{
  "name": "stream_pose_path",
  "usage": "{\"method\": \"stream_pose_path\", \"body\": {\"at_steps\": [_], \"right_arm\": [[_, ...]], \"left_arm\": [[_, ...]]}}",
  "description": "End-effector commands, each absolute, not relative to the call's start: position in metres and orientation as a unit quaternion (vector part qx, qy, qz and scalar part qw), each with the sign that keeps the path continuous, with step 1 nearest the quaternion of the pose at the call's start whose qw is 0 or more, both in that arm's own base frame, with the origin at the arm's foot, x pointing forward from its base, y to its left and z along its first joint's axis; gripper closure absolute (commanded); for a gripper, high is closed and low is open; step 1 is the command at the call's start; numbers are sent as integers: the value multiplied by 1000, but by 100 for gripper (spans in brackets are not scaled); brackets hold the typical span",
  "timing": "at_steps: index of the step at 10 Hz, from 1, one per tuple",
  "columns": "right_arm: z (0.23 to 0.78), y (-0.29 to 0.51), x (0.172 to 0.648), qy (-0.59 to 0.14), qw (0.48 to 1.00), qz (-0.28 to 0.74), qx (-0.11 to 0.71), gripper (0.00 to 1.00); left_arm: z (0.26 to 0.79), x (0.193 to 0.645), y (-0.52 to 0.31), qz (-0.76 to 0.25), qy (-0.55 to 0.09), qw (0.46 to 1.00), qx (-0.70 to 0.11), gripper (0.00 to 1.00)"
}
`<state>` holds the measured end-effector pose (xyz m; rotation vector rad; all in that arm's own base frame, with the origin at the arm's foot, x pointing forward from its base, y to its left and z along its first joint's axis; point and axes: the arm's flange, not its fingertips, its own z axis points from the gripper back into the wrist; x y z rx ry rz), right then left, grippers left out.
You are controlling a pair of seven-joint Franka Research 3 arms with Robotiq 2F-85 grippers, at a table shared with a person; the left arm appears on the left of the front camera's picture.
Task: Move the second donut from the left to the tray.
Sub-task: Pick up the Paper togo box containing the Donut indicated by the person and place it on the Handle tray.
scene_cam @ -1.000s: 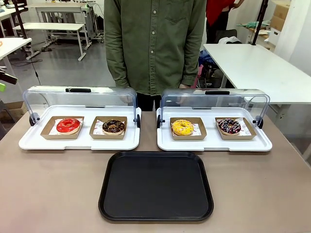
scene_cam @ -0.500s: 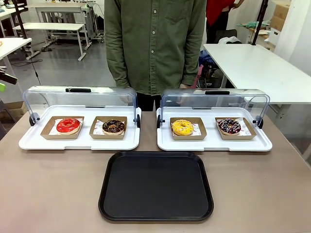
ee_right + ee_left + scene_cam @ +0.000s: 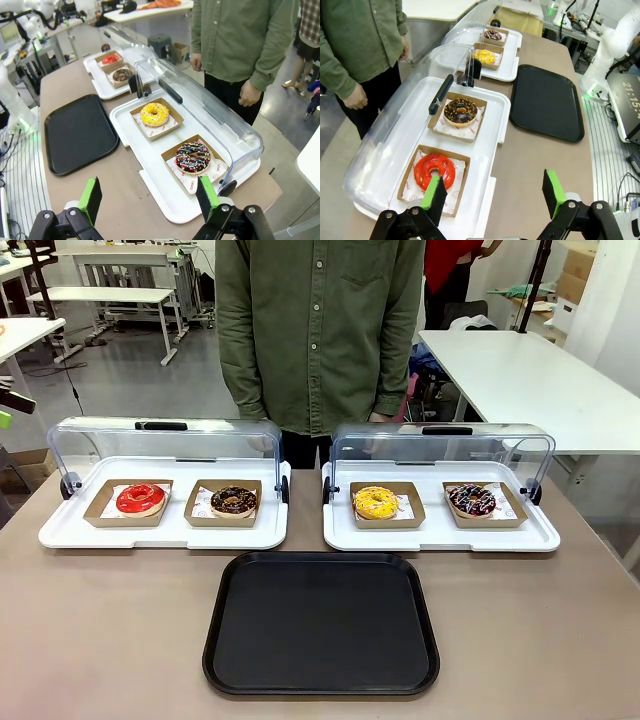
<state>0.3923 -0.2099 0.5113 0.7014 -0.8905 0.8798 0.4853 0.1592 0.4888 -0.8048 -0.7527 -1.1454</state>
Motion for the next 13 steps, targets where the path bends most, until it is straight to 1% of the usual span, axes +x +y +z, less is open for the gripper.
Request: {"method": "stream_pose_path", "body": {"at_steps": [1, 13], "right_arm": [[512, -206, 391, -419, 747, 402, 324, 0], [512, -206, 391, -419, 747, 402, 324, 0]], "left_arm": [[490, 485, 158, -511, -337, 702, -363, 0], [490, 485, 158, -511, -337, 702, -363, 0]]}}
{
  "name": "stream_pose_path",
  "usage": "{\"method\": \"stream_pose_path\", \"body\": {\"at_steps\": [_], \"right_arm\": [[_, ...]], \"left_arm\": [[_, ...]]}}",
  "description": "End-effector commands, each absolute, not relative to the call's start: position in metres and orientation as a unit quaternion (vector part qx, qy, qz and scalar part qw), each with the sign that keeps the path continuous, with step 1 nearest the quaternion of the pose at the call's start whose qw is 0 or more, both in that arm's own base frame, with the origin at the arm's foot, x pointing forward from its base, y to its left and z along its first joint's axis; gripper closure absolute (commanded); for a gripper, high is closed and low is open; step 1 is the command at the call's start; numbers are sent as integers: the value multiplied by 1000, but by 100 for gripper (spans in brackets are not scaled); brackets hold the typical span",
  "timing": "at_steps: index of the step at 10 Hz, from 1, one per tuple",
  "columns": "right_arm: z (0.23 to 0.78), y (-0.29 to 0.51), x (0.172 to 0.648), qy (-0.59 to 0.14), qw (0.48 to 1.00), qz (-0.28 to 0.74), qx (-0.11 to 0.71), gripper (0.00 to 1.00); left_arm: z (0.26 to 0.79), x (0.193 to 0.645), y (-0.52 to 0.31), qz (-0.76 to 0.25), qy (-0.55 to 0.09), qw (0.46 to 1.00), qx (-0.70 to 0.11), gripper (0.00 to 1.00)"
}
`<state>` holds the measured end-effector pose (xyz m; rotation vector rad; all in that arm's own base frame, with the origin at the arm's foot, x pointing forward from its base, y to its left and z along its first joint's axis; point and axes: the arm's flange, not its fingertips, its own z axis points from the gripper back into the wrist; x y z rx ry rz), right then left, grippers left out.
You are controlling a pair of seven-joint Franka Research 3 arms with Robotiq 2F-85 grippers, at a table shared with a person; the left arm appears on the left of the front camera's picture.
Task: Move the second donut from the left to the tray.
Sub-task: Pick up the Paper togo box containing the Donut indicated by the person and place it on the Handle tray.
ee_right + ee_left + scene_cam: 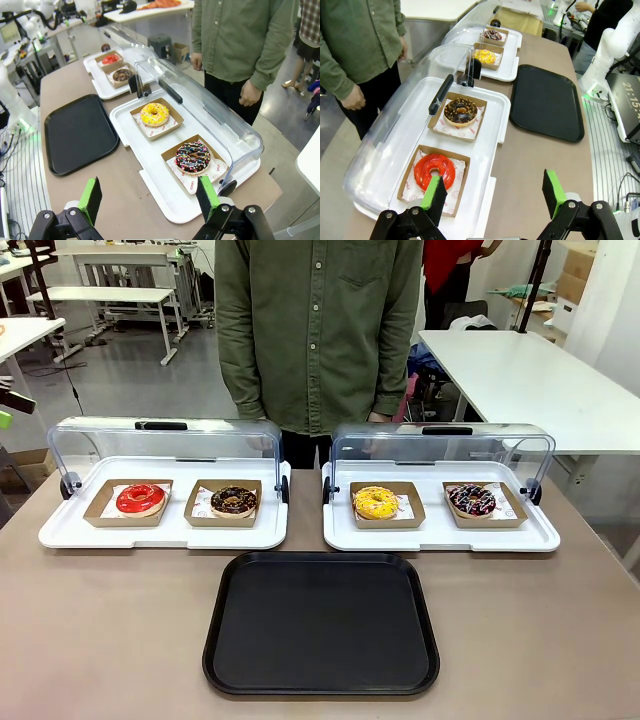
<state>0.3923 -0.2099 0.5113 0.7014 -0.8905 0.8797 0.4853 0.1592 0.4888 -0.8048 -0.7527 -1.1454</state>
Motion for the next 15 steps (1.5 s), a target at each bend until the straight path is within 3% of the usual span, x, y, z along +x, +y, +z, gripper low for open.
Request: {"method": "stream_pose_path", "body": {"at_steps": [1, 15], "right_arm": [[512, -206, 391, -419, 747, 402, 324, 0], [512, -206, 391, -419, 747, 402, 324, 0]], "left_arm": [[490, 485, 158, -511, -337, 702, -363, 0], [490, 485, 158, -511, -337, 702, -363, 0]]}}
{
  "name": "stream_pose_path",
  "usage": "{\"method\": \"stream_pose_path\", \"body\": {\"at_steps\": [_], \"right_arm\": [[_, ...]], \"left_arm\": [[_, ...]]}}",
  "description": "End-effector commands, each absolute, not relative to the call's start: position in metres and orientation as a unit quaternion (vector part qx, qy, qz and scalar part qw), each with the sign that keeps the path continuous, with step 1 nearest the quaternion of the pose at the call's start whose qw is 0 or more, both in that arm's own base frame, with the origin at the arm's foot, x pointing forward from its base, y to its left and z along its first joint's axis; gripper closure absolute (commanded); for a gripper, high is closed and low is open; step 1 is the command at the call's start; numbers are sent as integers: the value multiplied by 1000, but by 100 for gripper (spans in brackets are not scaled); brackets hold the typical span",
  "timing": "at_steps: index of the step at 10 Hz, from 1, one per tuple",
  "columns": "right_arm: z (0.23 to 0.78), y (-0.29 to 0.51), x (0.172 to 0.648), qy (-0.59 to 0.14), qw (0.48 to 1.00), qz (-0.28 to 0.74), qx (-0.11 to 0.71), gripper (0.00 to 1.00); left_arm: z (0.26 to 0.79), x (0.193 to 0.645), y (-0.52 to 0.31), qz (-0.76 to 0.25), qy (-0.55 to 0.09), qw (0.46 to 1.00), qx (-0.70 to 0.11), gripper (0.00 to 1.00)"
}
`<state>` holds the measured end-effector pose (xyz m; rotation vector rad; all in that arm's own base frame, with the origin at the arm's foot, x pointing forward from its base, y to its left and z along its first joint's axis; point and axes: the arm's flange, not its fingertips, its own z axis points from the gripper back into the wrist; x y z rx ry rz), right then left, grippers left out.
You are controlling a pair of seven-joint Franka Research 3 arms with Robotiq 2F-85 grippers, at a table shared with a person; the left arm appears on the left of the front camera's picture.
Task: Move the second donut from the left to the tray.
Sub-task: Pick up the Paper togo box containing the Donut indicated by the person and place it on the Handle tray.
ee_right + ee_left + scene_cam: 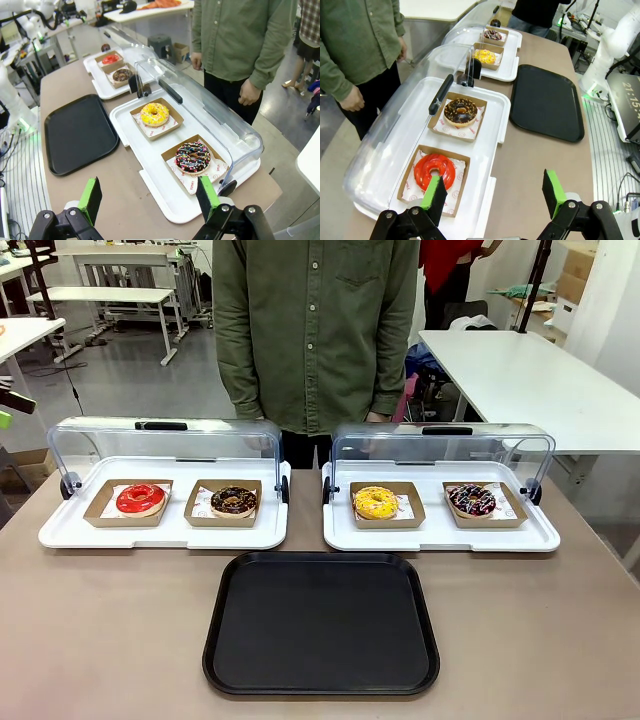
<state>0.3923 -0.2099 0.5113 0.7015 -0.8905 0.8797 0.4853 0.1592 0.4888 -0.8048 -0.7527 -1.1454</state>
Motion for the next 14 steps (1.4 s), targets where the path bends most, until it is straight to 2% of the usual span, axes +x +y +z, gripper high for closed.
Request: {"method": "stream_pose_path", "body": {"at_steps": [1, 14], "right_arm": [[512, -206, 391, -419, 747, 402, 324, 0], [512, -206, 391, -419, 747, 402, 324, 0]], "left_arm": [[490, 485, 158, -511, -337, 702, -363, 0], [490, 485, 158, -511, -337, 702, -363, 0]]}}
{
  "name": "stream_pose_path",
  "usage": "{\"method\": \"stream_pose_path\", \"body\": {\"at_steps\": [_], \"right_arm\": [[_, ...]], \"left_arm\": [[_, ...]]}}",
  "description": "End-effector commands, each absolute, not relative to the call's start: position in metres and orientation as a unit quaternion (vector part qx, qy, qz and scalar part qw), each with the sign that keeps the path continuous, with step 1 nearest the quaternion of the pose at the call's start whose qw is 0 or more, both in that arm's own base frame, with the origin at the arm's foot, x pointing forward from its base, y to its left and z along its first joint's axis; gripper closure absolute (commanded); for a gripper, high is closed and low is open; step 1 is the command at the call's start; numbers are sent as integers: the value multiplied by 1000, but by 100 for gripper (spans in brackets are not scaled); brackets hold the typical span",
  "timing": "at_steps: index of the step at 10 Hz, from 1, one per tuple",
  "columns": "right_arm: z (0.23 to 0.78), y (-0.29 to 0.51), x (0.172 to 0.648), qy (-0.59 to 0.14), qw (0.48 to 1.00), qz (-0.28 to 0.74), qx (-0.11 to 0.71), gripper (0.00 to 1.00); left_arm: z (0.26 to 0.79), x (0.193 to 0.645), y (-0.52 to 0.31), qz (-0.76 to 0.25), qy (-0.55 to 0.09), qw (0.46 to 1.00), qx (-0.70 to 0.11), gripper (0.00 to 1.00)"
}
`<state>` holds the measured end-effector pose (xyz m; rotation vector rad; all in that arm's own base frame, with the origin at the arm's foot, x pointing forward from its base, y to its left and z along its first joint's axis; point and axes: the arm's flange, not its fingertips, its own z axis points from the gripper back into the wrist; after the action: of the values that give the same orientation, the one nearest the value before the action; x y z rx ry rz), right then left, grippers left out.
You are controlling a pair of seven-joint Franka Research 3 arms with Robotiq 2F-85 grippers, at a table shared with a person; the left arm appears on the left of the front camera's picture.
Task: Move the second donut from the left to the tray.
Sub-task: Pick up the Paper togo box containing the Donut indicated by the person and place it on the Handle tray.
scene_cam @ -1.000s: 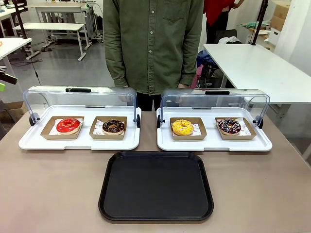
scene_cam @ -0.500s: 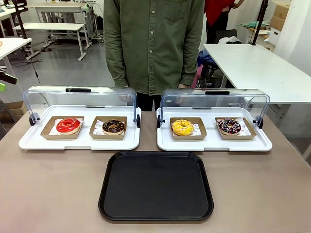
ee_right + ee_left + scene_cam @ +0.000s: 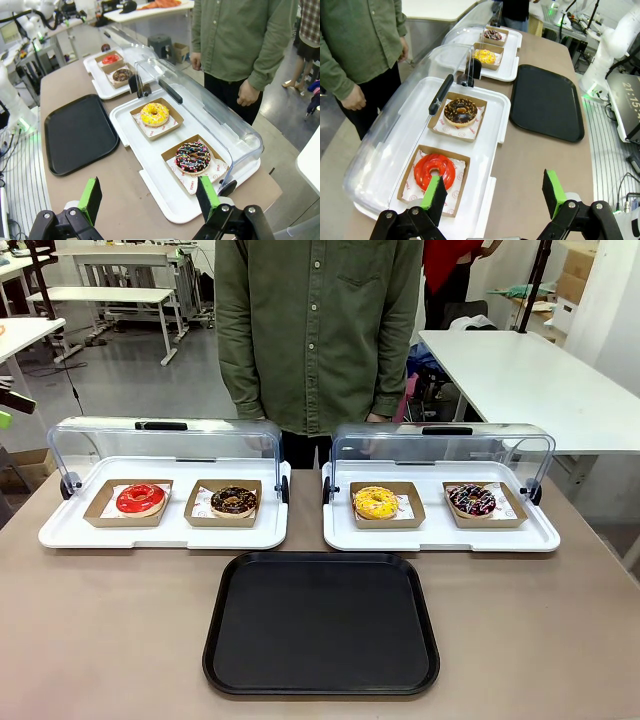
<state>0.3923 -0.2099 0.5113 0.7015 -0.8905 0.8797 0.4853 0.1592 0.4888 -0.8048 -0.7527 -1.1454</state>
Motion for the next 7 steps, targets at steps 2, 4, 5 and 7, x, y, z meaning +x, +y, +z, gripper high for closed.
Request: {"method": "stream_pose_path", "body": {"at_steps": [2, 4, 5, 7], "right_arm": [[512, -206, 391, -419, 747, 402, 324, 0], [512, -206, 391, -419, 747, 402, 324, 0], [512, -206, 391, -419, 747, 402, 324, 0], [512, -206, 391, -419, 747, 402, 324, 0]], "left_arm": [[490, 485, 158, -511, -337, 702, -363, 0], [490, 485, 158, -511, -337, 702, -363, 0], [490, 485, 158, -511, -337, 702, -363, 0], [490, 485, 158, -511, -337, 702, -363, 0]]}}
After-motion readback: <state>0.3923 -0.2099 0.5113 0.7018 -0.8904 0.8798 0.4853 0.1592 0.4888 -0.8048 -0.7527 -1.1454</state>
